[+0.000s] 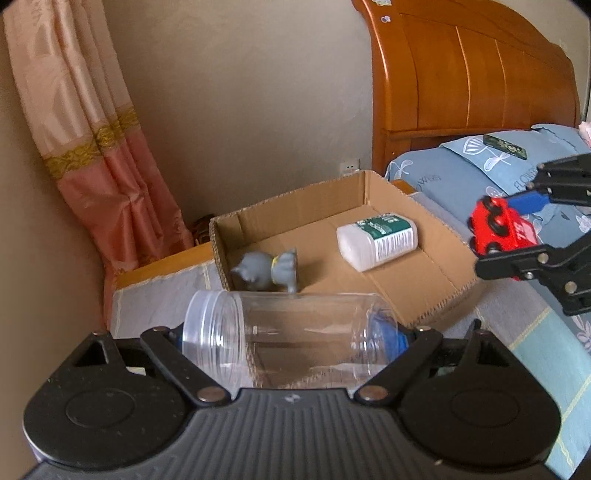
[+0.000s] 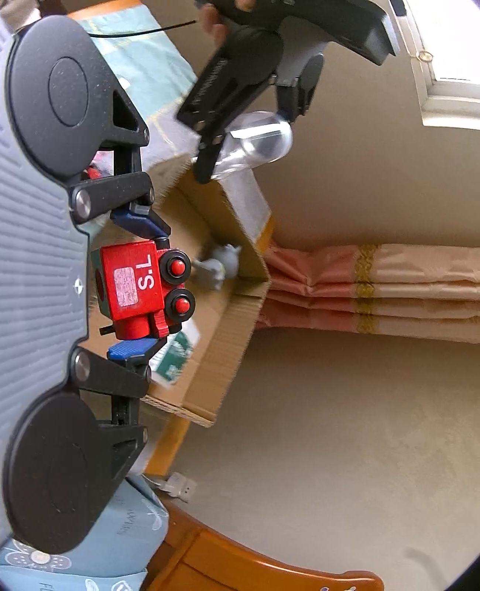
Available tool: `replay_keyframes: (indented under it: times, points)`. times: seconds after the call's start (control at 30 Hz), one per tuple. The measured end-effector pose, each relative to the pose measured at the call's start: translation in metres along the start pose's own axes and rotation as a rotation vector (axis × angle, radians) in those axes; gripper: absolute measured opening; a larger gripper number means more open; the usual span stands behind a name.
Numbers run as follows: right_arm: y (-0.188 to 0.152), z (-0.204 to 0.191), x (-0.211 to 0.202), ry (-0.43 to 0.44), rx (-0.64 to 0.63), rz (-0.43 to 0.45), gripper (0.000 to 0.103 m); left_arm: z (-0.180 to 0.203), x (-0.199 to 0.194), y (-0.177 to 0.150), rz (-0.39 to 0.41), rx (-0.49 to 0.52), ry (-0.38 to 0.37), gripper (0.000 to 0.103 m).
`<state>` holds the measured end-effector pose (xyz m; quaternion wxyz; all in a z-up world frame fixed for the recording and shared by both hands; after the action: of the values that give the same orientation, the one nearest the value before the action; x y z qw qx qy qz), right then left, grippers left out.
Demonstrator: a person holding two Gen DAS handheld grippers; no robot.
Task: Organize rigid objects
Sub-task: 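Carry the jar and red robot into the box and open both tools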
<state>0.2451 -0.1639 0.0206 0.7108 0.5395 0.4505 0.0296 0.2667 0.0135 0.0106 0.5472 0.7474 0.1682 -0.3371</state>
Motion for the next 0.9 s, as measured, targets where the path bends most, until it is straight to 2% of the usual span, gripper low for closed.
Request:
replay_keyframes:
  times: [0.13,0.17,0.2,0.27,0.37,0.63,0.77,0.9]
  points:
    - [0.012,0.009,0.016,-0.028,0.028,-0.003,0.061,0.003,0.01,0.008,-0.006,0.009,0.001,0.09]
    - [0.012,0.01,0.019,-0.035,0.033,-0.011,0.069,0.004,0.011,0.01,-0.005,0.01,-0.002,0.09]
    - [0.012,0.012,0.022,-0.048,0.039,-0.018,0.084,0.005,0.013,0.012,-0.004,0.01,-0.004,0.09]
    - [0.009,0.016,0.023,-0.084,0.066,-0.01,0.102,0.006,0.015,0.015,-0.005,0.01,-0.006,0.09]
    - [0.001,0.017,0.02,-0.079,0.101,-0.005,0.102,0.009,0.018,0.018,-0.006,0.016,-0.011,0.09]
    - [-0.022,0.01,0.001,-0.132,0.17,-0.044,0.103,0.013,0.026,0.028,-0.01,0.021,-0.003,0.09]
    - [-0.031,0.005,-0.005,-0.106,0.221,-0.044,0.103,0.013,0.031,0.034,-0.009,0.017,0.021,0.09]
    - [-0.04,0.001,-0.004,-0.155,0.248,-0.063,0.103,0.01,0.034,0.038,-0.009,-0.018,0.038,0.097]
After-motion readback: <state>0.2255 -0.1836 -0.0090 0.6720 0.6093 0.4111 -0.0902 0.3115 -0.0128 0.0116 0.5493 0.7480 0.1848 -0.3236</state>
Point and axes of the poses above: each gripper's, at about its wrist camera, not at the fingertips, and x roughly the way its jaws point, z to its right, y to its top, the point moved 5 cm from there along x, roughly the way its jaws point, and after that the axes turned 5 degrees about y, right-handed, at the moved point
